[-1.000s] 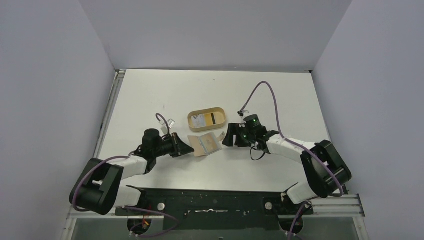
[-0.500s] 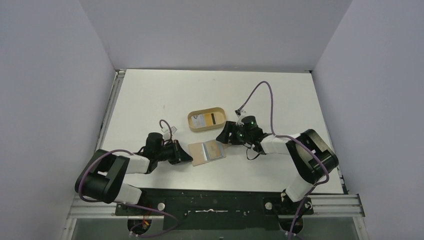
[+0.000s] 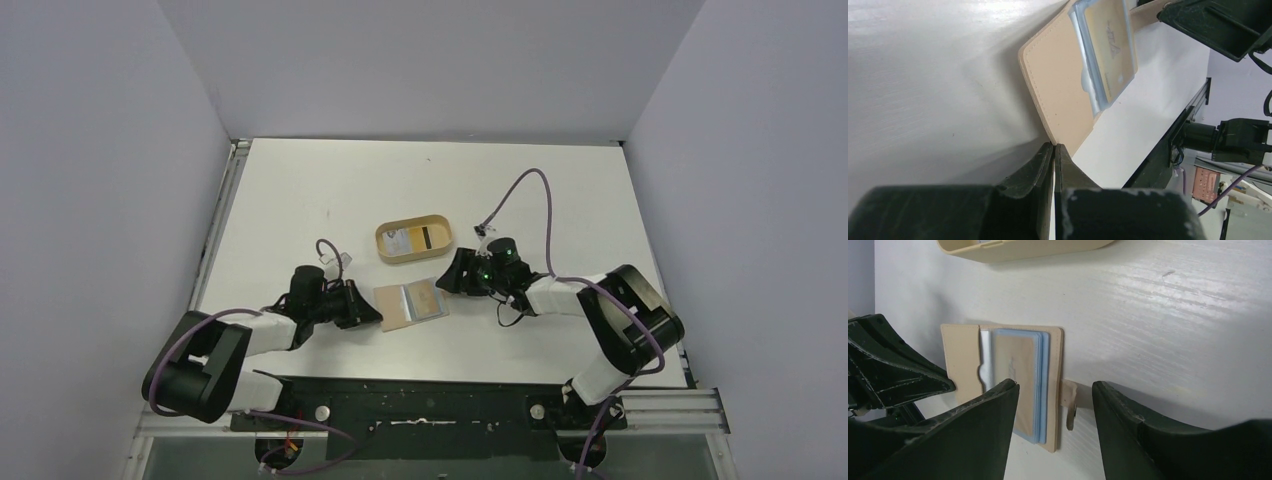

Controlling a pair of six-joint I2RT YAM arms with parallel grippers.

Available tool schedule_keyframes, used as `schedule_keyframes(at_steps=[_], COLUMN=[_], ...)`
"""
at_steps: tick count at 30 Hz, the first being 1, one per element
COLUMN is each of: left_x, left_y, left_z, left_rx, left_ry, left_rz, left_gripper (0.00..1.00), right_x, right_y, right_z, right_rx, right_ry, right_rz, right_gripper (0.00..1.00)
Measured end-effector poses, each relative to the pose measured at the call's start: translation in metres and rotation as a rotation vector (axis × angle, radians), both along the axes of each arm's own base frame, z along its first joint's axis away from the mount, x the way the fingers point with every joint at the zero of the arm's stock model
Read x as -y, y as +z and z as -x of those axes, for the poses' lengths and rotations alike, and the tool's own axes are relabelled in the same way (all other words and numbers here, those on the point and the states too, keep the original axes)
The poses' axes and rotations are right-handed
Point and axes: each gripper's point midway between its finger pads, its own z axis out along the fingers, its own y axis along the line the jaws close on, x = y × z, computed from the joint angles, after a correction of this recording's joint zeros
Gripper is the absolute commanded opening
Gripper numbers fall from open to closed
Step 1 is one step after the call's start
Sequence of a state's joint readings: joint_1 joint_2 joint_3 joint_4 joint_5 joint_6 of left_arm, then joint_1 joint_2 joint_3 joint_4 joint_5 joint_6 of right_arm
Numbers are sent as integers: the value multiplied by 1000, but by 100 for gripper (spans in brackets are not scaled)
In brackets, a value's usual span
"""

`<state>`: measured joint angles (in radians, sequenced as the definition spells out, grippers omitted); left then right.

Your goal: Take the credit cards out of the card holder

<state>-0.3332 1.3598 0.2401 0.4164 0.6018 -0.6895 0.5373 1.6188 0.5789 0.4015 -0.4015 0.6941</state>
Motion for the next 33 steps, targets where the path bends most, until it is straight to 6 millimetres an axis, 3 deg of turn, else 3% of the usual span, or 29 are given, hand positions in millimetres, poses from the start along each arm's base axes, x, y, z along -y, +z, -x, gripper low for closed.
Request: schedule_keyframes(at_steps=[3, 6, 9, 12, 16, 20, 33], left_x=[-3, -6, -8, -8, -7, -4, -8], left_y=[-3, -6, -8, -7, -4, 2, 5], left_z=[0, 0, -1, -3, -6, -11, -24], left_rx=[-1, -7, -10, -9, -5, 11, 34], left_ry=[12, 23, 28, 30, 37, 37, 136], left_rz=[-23, -45, -55, -57, -56, -43, -28], left_gripper=[0, 0, 2, 14, 32, 42, 45], right_x=[3, 5, 6, 5, 4, 3, 7], right_y=[-1, -3, -4, -5, -12, -12, -16], right_z=[5, 9, 12, 12, 10, 8, 20], right_rx=[-9, -16, -24, -28, -46, -48, -58], right_ry=[1, 1, 2, 7, 8, 8, -23], right_rz=[5, 9, 12, 9, 15, 15, -33], right_gripper=[52, 42, 21, 0, 0, 0, 0])
